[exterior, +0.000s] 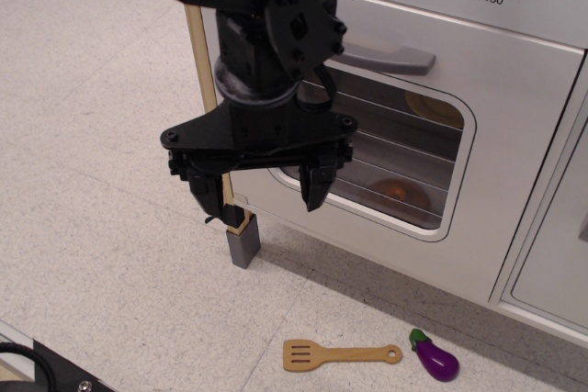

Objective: Open oven

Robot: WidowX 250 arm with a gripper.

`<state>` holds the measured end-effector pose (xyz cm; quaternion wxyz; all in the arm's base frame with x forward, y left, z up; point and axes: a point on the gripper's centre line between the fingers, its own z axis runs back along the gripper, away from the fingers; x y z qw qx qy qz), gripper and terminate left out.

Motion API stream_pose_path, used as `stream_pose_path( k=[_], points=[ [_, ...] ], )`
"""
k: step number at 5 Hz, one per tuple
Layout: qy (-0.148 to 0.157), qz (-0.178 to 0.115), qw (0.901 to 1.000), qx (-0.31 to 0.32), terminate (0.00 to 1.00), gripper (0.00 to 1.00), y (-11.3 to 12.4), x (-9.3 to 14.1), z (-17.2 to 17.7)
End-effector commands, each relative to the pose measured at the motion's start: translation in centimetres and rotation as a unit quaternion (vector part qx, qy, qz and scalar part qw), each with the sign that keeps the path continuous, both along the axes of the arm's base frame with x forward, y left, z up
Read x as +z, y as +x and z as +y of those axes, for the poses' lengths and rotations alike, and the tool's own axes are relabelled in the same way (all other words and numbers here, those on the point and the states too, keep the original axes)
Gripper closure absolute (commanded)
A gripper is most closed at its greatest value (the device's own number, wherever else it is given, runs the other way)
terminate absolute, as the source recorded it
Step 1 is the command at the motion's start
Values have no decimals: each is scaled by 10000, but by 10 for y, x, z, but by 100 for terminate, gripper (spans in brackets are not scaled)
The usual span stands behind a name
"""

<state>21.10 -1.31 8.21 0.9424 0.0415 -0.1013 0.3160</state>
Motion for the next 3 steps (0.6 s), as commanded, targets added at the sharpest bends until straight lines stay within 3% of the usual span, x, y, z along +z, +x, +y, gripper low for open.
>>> stream_pose_path(
  k=[1, 2, 3],
  points=[
    [0, 0, 10000, 0, 0, 0, 0, 0, 0],
    [-588, -404, 9899, 1223, 0, 0, 31, 24, 15],
    [-908, -770, 9628, 2427, 0, 0, 57, 30, 35]
  ],
)
